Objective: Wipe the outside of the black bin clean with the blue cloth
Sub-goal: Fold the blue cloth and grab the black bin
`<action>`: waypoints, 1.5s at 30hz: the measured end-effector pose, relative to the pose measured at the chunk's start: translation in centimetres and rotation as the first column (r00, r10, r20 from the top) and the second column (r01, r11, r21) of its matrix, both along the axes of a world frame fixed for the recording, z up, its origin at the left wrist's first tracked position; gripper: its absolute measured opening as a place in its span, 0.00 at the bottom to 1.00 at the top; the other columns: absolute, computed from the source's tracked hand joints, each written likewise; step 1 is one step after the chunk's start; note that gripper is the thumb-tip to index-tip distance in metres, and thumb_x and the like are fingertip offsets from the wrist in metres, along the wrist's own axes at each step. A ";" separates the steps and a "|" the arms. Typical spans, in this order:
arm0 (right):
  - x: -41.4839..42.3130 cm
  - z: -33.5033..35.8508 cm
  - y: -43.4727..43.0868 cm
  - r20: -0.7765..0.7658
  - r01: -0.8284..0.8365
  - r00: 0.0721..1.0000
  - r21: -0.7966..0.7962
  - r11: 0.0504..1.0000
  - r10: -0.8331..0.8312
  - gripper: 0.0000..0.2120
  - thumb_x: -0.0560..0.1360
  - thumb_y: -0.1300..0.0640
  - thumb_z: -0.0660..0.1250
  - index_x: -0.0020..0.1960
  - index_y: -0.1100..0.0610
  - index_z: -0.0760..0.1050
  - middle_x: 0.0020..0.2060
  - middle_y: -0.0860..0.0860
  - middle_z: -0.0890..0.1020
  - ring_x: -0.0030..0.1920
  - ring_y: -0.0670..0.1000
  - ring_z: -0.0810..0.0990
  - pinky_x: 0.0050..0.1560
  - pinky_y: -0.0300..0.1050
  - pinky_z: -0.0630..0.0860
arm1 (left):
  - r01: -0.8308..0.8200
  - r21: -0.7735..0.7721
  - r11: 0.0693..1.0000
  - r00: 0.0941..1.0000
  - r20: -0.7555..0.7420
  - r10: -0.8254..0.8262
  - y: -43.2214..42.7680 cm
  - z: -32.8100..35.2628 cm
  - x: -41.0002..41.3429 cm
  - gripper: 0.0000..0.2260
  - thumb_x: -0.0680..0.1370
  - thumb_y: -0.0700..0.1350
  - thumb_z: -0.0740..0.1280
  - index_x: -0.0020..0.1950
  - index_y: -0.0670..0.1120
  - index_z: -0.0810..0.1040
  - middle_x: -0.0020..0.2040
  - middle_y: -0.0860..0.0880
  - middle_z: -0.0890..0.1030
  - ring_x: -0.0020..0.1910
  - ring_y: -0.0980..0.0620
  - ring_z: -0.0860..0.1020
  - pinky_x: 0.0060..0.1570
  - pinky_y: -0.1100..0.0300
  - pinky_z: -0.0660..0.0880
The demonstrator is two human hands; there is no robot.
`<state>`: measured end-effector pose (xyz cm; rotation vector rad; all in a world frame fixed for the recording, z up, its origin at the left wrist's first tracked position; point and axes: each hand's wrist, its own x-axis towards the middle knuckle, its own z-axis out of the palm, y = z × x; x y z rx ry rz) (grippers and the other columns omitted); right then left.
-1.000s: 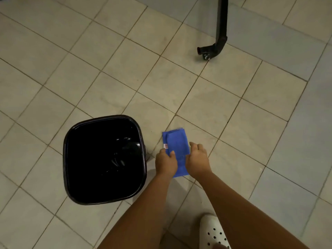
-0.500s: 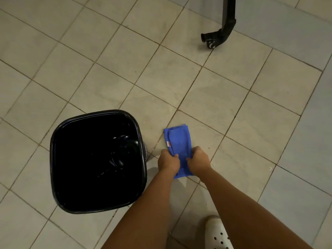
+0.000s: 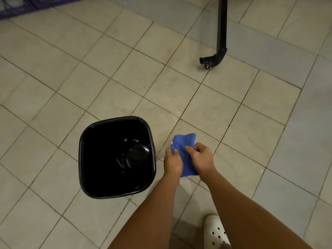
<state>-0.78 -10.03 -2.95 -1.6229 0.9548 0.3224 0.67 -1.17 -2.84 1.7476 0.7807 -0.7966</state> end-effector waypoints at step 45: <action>2.1 20.5 -1.9 0.367 -0.381 0.883 0.191 0.905 0.294 0.21 0.69 0.78 0.50 0.33 0.60 0.75 0.42 0.63 0.80 0.40 0.58 0.78 0.40 0.53 0.76 | -0.009 -0.478 0.878 0.917 0.345 0.198 6.9 17.6 1.9 0.16 0.74 0.24 0.59 0.38 0.41 0.80 0.35 0.45 0.81 0.37 0.43 0.77 0.35 0.57 0.76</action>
